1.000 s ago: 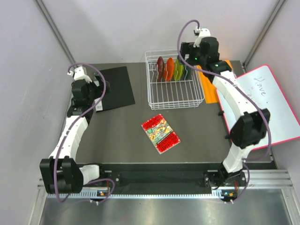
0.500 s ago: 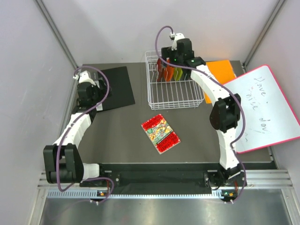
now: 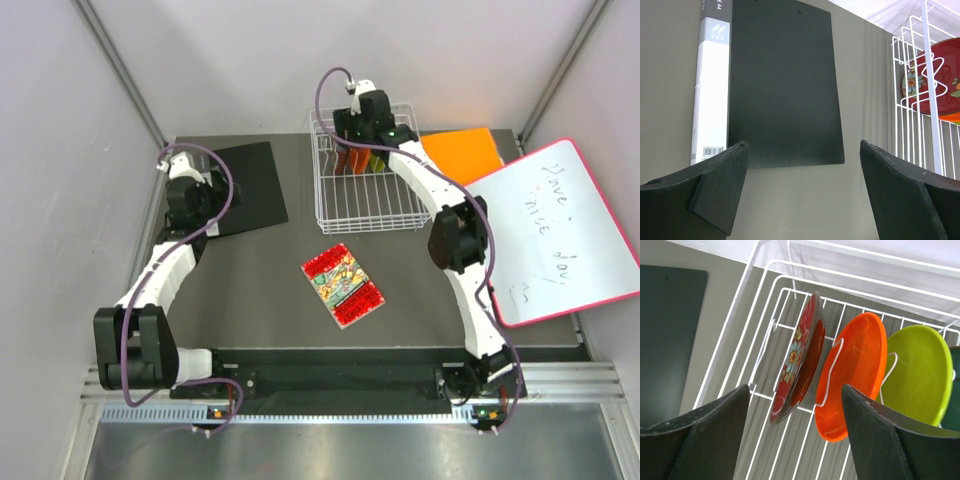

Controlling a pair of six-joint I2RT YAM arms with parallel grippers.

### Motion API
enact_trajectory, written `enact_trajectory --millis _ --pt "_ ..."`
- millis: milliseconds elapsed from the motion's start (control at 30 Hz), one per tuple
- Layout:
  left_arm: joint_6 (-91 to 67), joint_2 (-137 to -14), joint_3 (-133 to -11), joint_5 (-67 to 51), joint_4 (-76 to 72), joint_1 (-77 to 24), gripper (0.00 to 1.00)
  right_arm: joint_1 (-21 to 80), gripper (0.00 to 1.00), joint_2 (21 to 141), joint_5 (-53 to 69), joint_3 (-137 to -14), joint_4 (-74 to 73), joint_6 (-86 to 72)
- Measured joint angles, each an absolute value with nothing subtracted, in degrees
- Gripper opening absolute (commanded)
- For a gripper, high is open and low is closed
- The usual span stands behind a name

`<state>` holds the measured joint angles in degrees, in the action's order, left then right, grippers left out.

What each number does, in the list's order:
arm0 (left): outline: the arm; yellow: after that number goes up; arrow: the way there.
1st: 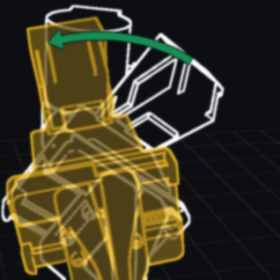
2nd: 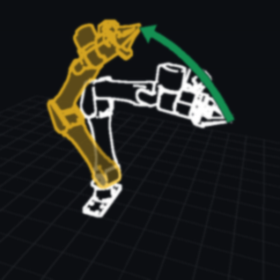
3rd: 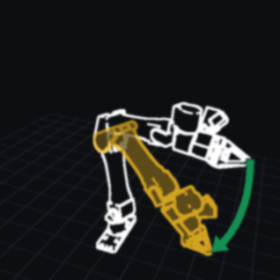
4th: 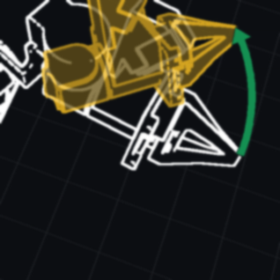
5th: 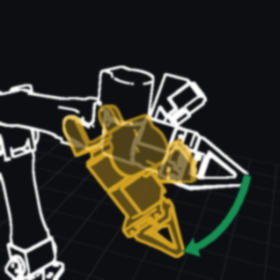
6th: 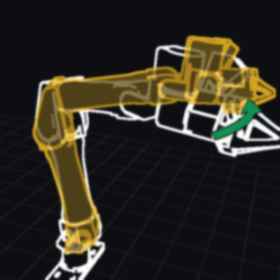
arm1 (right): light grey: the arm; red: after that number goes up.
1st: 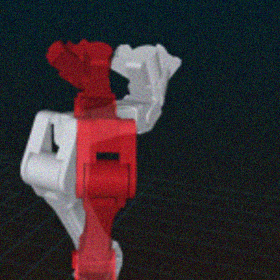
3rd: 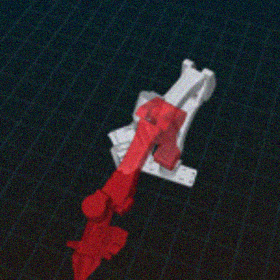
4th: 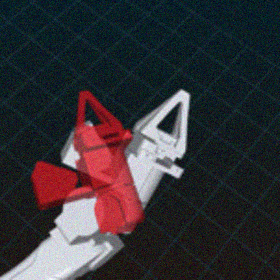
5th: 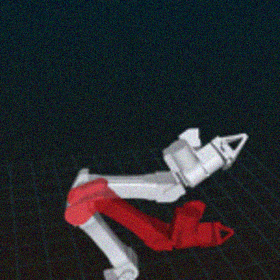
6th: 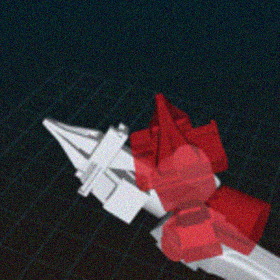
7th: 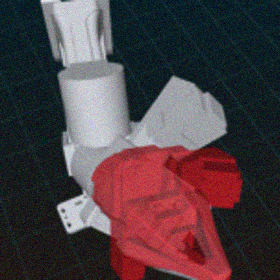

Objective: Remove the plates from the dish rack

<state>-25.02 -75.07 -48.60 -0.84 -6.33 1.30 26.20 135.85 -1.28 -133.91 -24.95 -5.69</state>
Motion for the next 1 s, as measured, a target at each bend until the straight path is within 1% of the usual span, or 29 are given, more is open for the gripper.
enact_trajectory --millis 67,100,167,200,300,400,500,567,600,667,867,933,967,1000 --pt "-25.08 -75.35 -48.58 -1.04 -6.59 1.3 0.95 26.2 0.7 137.43 -1.78 -135.09 -24.95 -5.41" --pt "-25.15 -75.55 -48.58 -1.06 -6.66 1.3 0.95 26.2 0.65 138.17 -2.0 -135.5 -24.84 -5.15" --pt "-25.17 -75.79 -48.49 -1.13 -6.87 1.3 0.95 26.2 0.61 139.37 -2.33 -135.9 -24.51 -4.69" --pt "-25.17 -75.92 -48.49 -1.15 -6.98 1.3 0.95 26.2 0.57 139.76 -2.46 -135.9 -24.49 -4.51" --pt "-25.15 -76.34 -48.29 -1.19 -7.46 1.3 0.95 26.2 0.55 141.14 -3.03 -136.07 -24.34 -4.05" --pt "-25.1 -76.55 -48.03 -1.17 -7.51 1.3 0.95 26.2 0.49 142.56 -3.42 -136.97 -23.4 -3.77" --pt "-25.06 -76.73 -47.9 -0.99 -7.6 1.3 0.95 26.24 0.48 143.46 -3.42 -137.38 -22.24 -3.51" --pt "-24.99 -76.77 -47.75 -0.97 -7.66 1.3 0.95 26.41 0.41 143.79 -3.51 -137.78 -21.82 -3.16" --pt "-24.95 -76.77 -47.64 -0.95 -7.68 1.3 0.95 26.5 0.34 143.87 -3.64 -137.8 -21.47 -2.92" --pt "-24.91 -76.77 -47.44 -0.95 -7.73 1.3 0.95 26.81 0.26 144.0 -3.88 -137.8 -20.73 -2.42" --pt "-24.23 -76.77 -47.2 -0.23 -7.75 1.3 0.95 28.82 0.09 144.09 -9.47 -138.02 -19.55 -0.45" --pt "-23.99 -76.77 -47.13 0.12 -7.75 1.3 0.95 29.5 0.05 144.11 -11.11 -138.02 -19.29 0.62" --pt "-23.88 -76.77 -47.11 0.3 -7.75 1.3 0.95 29.91 0.0 144.16 -12.27 -138.02 -19.16 1.23" --pt "-23.83 -76.77 -47.11 0.51 -7.75 1.3 0.95 30.3 0.0 144.2 -13.61 -138.02 -18.87 1.85"
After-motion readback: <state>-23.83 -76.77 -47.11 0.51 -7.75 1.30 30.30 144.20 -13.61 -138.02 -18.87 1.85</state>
